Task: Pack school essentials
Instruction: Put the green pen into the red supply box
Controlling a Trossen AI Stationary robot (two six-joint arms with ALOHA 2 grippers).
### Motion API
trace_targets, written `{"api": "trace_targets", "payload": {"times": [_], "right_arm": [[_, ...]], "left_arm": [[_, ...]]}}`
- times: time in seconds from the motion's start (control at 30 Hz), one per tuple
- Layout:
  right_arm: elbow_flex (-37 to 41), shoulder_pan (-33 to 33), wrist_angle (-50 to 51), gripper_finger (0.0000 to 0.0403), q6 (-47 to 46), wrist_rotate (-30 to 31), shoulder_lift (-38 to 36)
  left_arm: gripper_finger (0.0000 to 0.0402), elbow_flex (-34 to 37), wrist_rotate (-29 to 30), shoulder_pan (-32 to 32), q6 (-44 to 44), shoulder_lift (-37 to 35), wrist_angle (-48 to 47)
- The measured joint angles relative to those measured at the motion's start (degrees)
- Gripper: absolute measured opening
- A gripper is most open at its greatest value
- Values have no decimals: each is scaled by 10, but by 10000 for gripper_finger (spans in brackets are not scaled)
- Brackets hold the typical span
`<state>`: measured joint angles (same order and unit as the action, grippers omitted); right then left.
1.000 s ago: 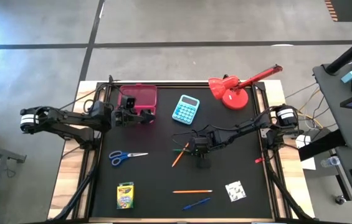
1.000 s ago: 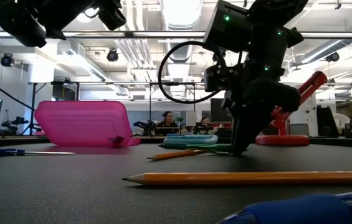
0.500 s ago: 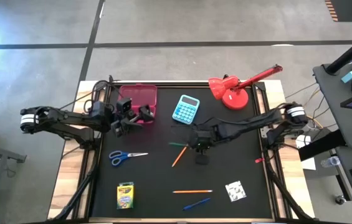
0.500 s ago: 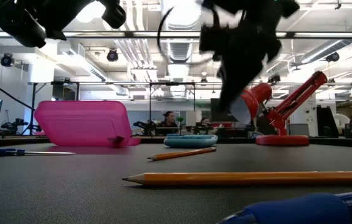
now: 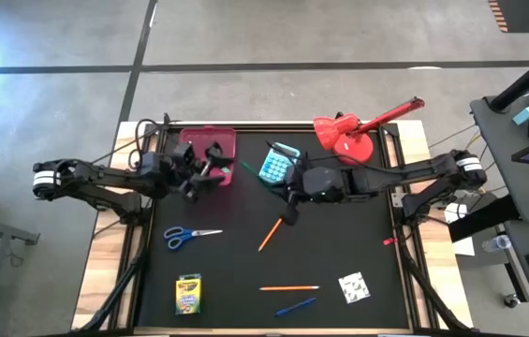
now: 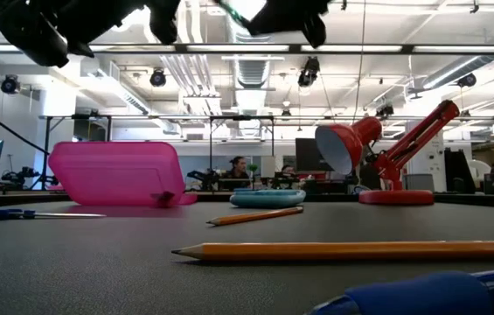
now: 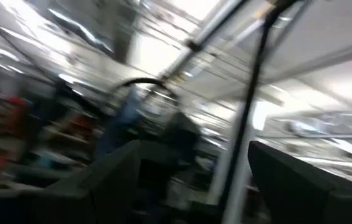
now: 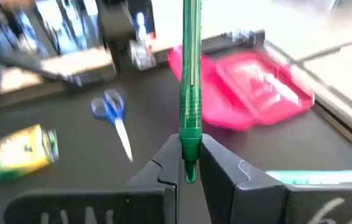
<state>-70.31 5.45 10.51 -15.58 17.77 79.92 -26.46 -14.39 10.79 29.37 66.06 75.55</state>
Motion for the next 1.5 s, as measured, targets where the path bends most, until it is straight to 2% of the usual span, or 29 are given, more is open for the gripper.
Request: {"api": "trace_targets", "payload": {"times": [0.1, 0.17, 0.73, 1.0, 1.37, 1.5], "right_arm": [[-14, 0, -15, 33, 7, 9, 1], [-27, 0, -27, 33, 19, 17, 8], [-149, -8, -31, 33, 110, 18, 108], [-151, -8, -28, 33, 116, 18, 100], [-150, -8, -28, 34, 109, 18, 99], [-150, -7, -29, 34, 106, 17, 99]], "left_arm": [[280, 0, 60, 0, -16, 0, -2], [280, 0, 78, 0, -14, 2, -1], [271, -17, 85, -1, 2, 9, -12], [186, -17, 85, -1, 2, 9, -11], [30, -17, 64, -1, -21, 8, -11], [17, -17, 59, 0, -20, 8, -11]]}}
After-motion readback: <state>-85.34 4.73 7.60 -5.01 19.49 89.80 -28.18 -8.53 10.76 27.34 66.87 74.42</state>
